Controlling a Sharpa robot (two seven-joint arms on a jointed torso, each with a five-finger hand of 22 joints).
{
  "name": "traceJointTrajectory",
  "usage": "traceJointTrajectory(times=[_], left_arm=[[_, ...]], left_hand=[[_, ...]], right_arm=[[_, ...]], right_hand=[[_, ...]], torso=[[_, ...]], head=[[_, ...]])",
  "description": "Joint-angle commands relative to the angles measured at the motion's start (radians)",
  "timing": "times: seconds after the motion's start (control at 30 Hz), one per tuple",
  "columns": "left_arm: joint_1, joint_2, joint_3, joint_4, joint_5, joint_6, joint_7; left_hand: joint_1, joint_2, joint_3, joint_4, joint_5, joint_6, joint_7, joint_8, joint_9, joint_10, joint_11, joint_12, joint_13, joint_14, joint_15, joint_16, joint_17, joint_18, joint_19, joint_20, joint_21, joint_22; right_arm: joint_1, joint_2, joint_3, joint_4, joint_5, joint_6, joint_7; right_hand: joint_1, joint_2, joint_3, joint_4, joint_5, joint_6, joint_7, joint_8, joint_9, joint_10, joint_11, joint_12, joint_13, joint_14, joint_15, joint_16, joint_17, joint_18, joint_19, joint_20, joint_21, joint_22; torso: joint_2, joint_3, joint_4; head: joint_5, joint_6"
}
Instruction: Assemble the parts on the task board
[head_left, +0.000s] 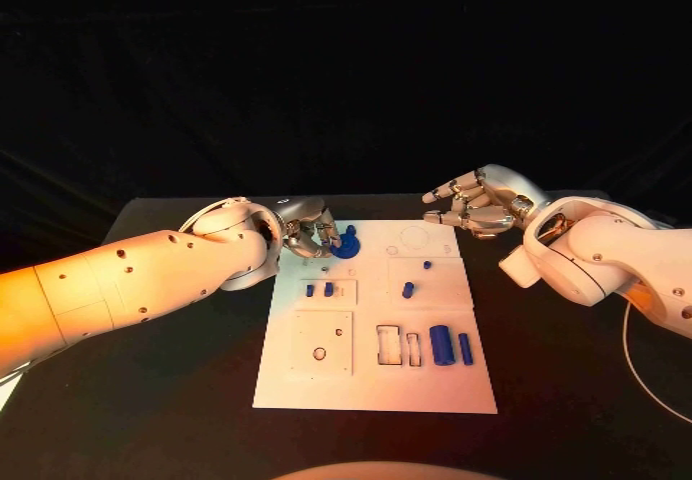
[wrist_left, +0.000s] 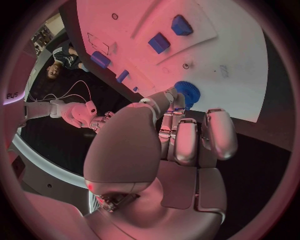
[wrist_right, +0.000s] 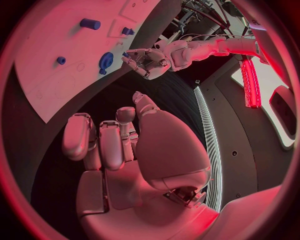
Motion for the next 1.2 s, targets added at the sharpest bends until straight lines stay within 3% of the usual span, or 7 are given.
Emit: traceJointTrajectory(times=[0.03,0.33,0.47,0.73,1.2], left_arm=[[0.001,-0.01,-0.001,-0.004,0.041,0.057,-0.025],[-0.002,-0.026,-0.009,-0.011,0.045,0.103,-0.03],[-0.006,-0.021,-0.011,-0.017,0.048,0.105,-0.023],[-0.008,-0.014,-0.014,-0.021,0.05,0.104,-0.018],[-0.009,-0.01,-0.015,-0.022,0.05,0.116,-0.022]], left_hand=[[-0.015,-0.001,0.002,0.002,-0.002,0.006,-0.001,-0.006,0.0,0.002,0.007,-0.006,0.0,0.027,-0.003,0.0,-0.002,-0.02,0.025,-0.001,0.002,0.023],[-0.036,-0.009,-0.006,0.006,-0.003,0.01,-0.004,-0.008,-0.001,0.006,0.005,-0.014,0.0,0.026,-0.004,0.0,-0.007,-0.02,0.025,-0.001,0.003,0.025],[-0.042,-0.01,-0.009,0.008,-0.003,0.011,-0.005,-0.008,-0.001,0.008,0.004,-0.017,0.001,0.026,-0.004,0.0,-0.008,-0.02,0.024,-0.001,0.002,0.025],[-0.043,-0.009,-0.01,0.008,-0.003,0.013,-0.007,-0.008,-0.001,0.011,0.003,-0.018,0.001,0.026,-0.005,-0.001,-0.009,-0.02,0.024,-0.001,0.002,0.025],[-0.044,-0.006,-0.012,0.005,-0.003,0.021,-0.01,-0.006,0.001,0.02,0.0,-0.02,0.003,0.025,-0.008,-0.001,-0.012,-0.019,0.024,-0.002,0.001,0.025]], right_arm=[[-0.001,0.0,0.0,0.001,-0.003,0.013,0.005],[-0.001,0.0,0.0,0.001,-0.003,0.013,0.005],[-0.001,0.001,0.0,0.0,-0.003,0.013,0.005],[-0.002,0.001,0.0,0.0,-0.003,0.014,0.006],[-0.002,0.003,0.0,0.0,-0.003,0.015,0.005]], right_hand=[[0.002,0.008,0.007,0.0,0.005,0.006,0.0,0.005,0.001,0.001,-0.001,0.003,0.001,0.038,-0.008,-0.003,0.001,0.018,-0.007,0.001,-0.006,0.0],[0.002,0.008,0.007,0.0,0.005,0.006,0.0,0.005,0.001,0.001,-0.001,0.003,0.001,0.038,-0.008,-0.003,0.001,0.018,-0.007,0.001,-0.006,0.0],[0.001,0.008,0.007,0.001,0.006,0.007,0.0,0.005,0.001,0.002,-0.001,0.005,0.002,0.039,-0.008,-0.002,0.002,0.018,-0.007,0.001,-0.006,0.0],[0.0,0.008,0.007,0.002,0.006,0.007,0.0,0.005,0.001,0.003,-0.001,0.006,0.002,0.039,-0.008,-0.002,0.002,0.018,-0.007,0.001,-0.006,0.0],[0.0,0.008,0.007,0.002,0.006,0.007,0.0,0.005,0.001,0.003,-0.001,0.006,0.002,0.039,-0.008,-0.002,0.002,0.018,-0.007,0.001,-0.006,0.0]], torso=[[0.001,-0.0004,-0.0012],[0.001,-0.0002,-0.0007],[0.003,-0.0019,-0.0021],[0.002,-0.0002,-0.0019],[0.002,-0.0004,-0.0018]], head=[[0.002,-0.001],[0.003,-0.004],[0.003,-0.004],[0.003,-0.009],[0.004,-0.012]])
